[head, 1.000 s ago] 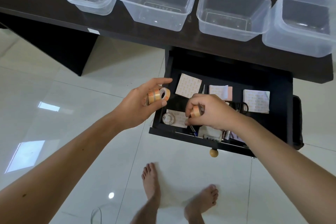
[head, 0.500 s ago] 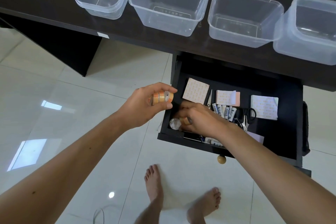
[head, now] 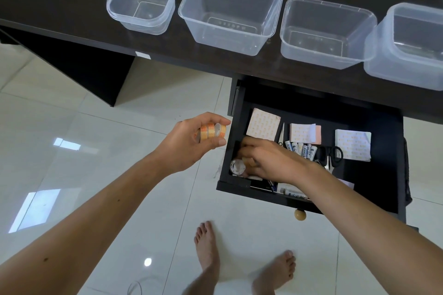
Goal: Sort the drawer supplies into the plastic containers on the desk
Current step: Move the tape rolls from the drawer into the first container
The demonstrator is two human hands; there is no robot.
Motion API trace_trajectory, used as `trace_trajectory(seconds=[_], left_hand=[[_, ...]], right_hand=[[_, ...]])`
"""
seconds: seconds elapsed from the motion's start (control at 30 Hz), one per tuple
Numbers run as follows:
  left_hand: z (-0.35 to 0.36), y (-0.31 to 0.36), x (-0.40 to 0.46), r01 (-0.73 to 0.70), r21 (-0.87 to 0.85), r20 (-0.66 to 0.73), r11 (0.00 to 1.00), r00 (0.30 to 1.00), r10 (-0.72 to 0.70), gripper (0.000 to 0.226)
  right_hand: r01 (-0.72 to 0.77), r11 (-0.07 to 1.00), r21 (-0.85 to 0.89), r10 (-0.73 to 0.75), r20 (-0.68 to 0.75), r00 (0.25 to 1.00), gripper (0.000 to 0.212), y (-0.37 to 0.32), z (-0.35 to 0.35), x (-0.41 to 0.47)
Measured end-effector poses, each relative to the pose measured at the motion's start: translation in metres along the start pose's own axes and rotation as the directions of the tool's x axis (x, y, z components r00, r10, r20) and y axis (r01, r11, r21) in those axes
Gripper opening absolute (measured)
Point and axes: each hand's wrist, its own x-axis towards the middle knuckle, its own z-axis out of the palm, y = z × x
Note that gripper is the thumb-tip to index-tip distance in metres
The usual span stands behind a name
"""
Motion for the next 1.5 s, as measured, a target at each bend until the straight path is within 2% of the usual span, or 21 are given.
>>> trace_trajectory(seconds=[0.1, 0.23, 0.43, 0.67, 0.83, 0.97, 1.13, 1.37, 1.5], left_hand=[[-0.004, 0.002, -0.003, 0.007, -0.003, 0.002, 1.0, 1.0, -0.007, 0.032], [-0.015, 0.006, -0.006, 0.024, 0.002, -0.009, 1.0, 1.0, -0.024, 0.032], [-0.056, 0.024, -0.008, 0.008, 0.005, -0.057, 1.0, 0.998, -0.008, 0.033], [-0.138, 0.062, -0.003, -0.067, -0.001, -0.263, 0.998, 0.963, 0.065, 0.033], [-0.189, 0.082, 0.025, -0.12, 0.034, -0.402, 0.992, 0.907, 0.124, 0.032], [-0.21, 0.085, 0.062, -0.171, 0.025, -0.515, 0.985, 0.842, 0.159, 0.028], [-0.218, 0.084, 0.099, -0.173, 0.0, -0.553, 0.985, 0.821, 0.144, 0.028], [-0.219, 0.07, 0.122, -0.135, 0.058, -0.63, 0.989, 0.764, 0.141, 0.032], [-0.219, 0.065, 0.122, -0.133, 0.01, -0.647, 0.991, 0.755, 0.108, 0.033]], right_hand=[[-0.025, 0.993, 0.113, 0.032, -0.057, 0.998, 0.043, 0.001, -0.006, -0.011], [-0.02, 0.976, 0.215, 0.049, -0.134, 0.99, 0.044, -0.014, -0.031, -0.027], [0.023, 0.969, 0.244, 0.037, -0.237, 0.971, 0.041, -0.064, -0.098, -0.019], [0.091, 0.967, 0.238, -0.004, -0.34, 0.94, 0.041, -0.122, -0.191, 0.043], [0.121, 0.971, 0.208, -0.008, -0.474, 0.881, 0.038, -0.139, -0.241, 0.112], [0.099, 0.978, 0.185, 0.008, -0.505, 0.863, 0.036, -0.136, -0.266, 0.173], [0.06, 0.985, 0.161, 0.03, -0.503, 0.864, 0.033, -0.126, -0.275, 0.225], [0.106, 0.984, 0.14, -0.035, -0.436, 0.899, 0.048, -0.132, -0.272, 0.247], [0.124, 0.978, 0.168, -0.042, -0.426, 0.904, 0.054, -0.133, -0.267, 0.246]])
